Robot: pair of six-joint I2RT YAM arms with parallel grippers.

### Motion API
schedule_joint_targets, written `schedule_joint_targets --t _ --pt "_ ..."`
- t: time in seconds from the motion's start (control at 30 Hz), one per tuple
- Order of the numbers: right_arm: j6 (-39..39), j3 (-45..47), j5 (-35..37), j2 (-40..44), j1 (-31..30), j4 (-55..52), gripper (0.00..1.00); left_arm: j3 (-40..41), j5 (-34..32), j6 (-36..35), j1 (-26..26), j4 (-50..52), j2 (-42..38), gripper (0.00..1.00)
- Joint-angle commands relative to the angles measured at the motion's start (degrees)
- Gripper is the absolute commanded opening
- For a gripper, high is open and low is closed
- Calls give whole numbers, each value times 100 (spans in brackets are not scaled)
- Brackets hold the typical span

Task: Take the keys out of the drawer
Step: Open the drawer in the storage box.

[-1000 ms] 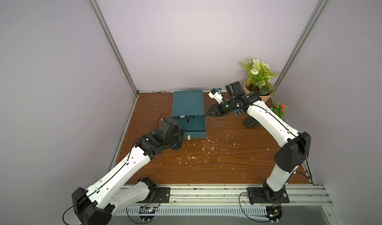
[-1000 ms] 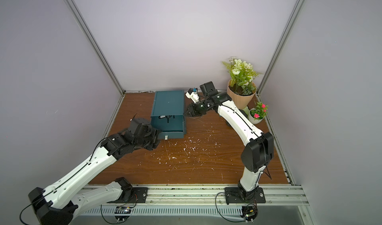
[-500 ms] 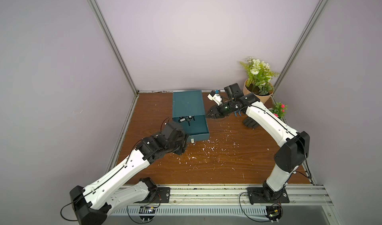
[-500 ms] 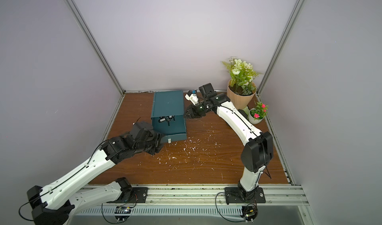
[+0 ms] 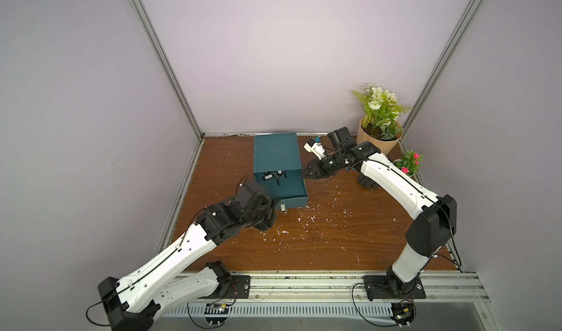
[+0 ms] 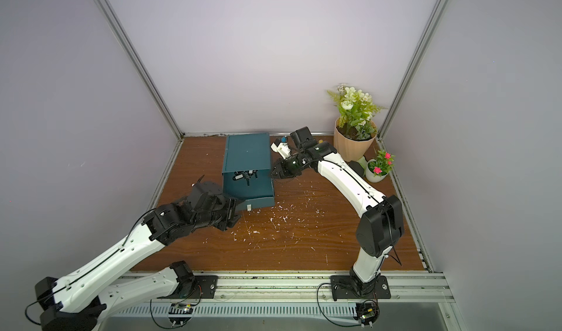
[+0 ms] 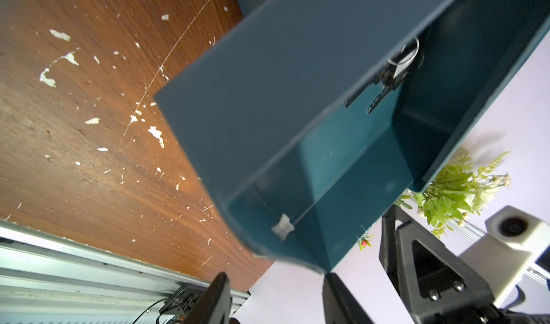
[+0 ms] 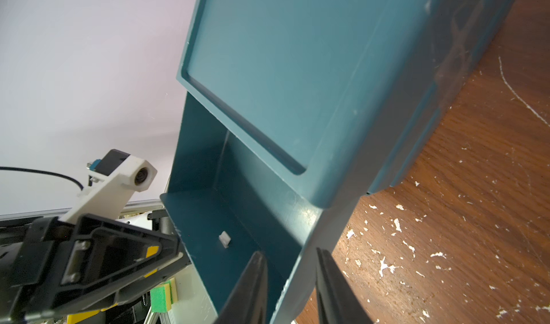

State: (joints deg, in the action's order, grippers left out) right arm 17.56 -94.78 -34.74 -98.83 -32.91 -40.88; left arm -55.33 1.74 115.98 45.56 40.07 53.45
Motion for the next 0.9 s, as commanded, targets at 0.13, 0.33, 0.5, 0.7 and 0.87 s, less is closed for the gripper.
schedule_joint_targets --t 0.13,0.33,0.5,0.7,0.87 --pt "177 24 129 371 -171 208 34 129 -5 130 282 150 -145 53" --pt "225 29 204 439 -277 204 34 -85 -271 152 291 163 -138 53" --pt "203 -11 226 429 -322 186 34 -413 -429 54 290 156 163 55" --pt "156 -47 245 435 -330 97 34 -381 -560 225 290 163 295 56" --pt "38 -156 282 411 -325 -63 34 -210 -455 404 292 273 375 57"
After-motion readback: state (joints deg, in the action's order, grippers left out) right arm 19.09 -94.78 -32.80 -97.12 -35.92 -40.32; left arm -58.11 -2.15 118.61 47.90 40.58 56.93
